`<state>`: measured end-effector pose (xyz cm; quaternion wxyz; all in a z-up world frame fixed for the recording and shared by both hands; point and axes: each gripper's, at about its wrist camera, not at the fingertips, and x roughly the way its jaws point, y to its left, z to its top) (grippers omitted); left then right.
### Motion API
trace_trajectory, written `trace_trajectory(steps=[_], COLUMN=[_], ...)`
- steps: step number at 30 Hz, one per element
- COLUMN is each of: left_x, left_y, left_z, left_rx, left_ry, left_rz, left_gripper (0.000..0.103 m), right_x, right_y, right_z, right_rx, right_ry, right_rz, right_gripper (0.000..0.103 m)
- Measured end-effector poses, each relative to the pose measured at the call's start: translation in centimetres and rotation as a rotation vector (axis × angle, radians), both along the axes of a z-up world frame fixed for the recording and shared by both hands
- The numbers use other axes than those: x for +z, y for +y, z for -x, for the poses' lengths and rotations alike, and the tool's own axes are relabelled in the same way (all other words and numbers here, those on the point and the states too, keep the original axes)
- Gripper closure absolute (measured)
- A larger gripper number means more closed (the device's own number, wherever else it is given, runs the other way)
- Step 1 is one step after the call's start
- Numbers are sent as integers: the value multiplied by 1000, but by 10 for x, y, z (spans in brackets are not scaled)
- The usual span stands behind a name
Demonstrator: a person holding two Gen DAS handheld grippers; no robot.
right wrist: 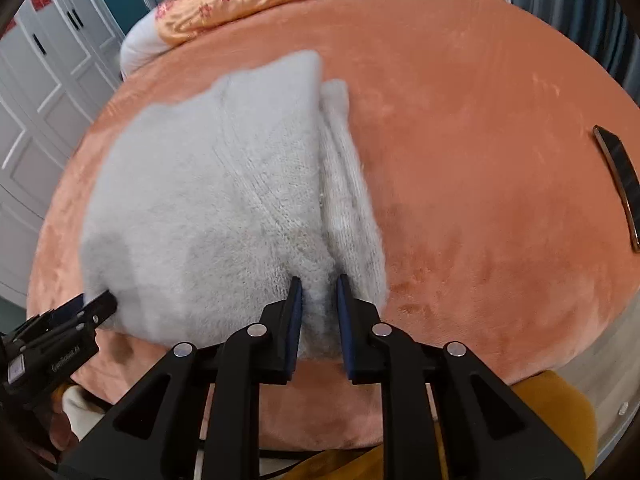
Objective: Fold small clothes
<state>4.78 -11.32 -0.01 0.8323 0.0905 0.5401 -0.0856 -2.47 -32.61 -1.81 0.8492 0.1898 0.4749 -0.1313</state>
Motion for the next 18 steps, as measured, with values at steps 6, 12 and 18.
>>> trace_trajectory(steps=[6,12,18], left_x=[2,18,28], left_y=[0,10,12], left_z=[2,1,-1], left_rx=[2,20,27], left_ry=[-20,5,13], left_rz=[-12,42,80], left_gripper=[43,42,32], right_x=[12,32,27], right_y=[6,-3,-13], right_z=[3,17,15], right_rx=[15,-19,-9], right_ry=[-14,-77,-80], right_rz=[44,38,-12], right_gripper=[86,63,48])
